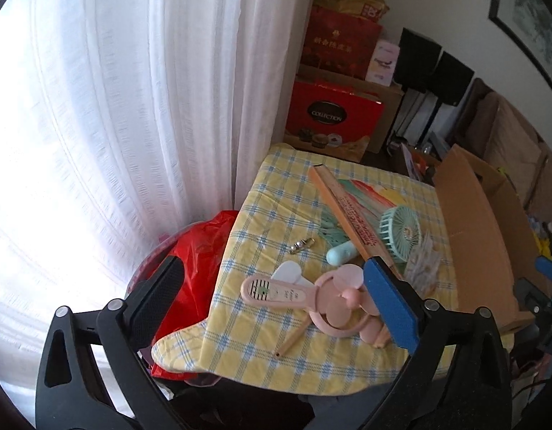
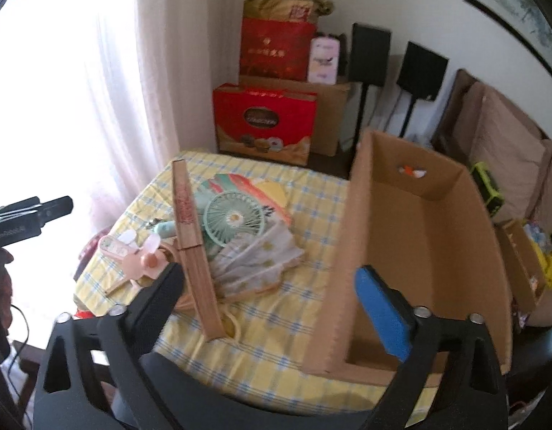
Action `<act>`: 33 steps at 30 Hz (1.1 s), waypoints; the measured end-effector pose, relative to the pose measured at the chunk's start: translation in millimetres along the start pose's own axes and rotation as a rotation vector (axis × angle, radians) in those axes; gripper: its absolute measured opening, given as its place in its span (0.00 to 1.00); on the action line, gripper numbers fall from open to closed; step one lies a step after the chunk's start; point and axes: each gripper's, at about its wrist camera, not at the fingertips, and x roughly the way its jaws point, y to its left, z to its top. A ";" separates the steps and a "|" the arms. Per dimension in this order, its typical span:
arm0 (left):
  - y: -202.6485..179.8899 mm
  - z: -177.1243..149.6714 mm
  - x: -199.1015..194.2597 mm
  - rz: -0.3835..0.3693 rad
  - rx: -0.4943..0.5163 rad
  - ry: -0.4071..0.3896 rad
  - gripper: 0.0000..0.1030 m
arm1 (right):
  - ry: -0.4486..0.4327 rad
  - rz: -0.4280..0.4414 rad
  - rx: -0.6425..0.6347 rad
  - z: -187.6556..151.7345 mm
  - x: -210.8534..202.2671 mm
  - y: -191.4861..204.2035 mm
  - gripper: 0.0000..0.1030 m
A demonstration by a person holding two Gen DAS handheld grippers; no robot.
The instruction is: Organize objects
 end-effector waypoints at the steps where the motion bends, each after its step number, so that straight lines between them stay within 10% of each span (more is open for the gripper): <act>1: 1.3 1.0 5.2 -0.012 0.001 0.008 0.90 | 0.009 0.022 0.002 1.4 4.7 1.6 0.80; 14: -9.1 21.1 92.7 -0.069 0.152 0.183 0.59 | 0.152 0.225 -0.045 12.7 81.1 36.1 0.51; 33: -19.2 51.8 182.9 -0.335 -0.146 0.353 0.68 | 0.195 0.275 -0.121 -14.2 135.1 58.8 0.51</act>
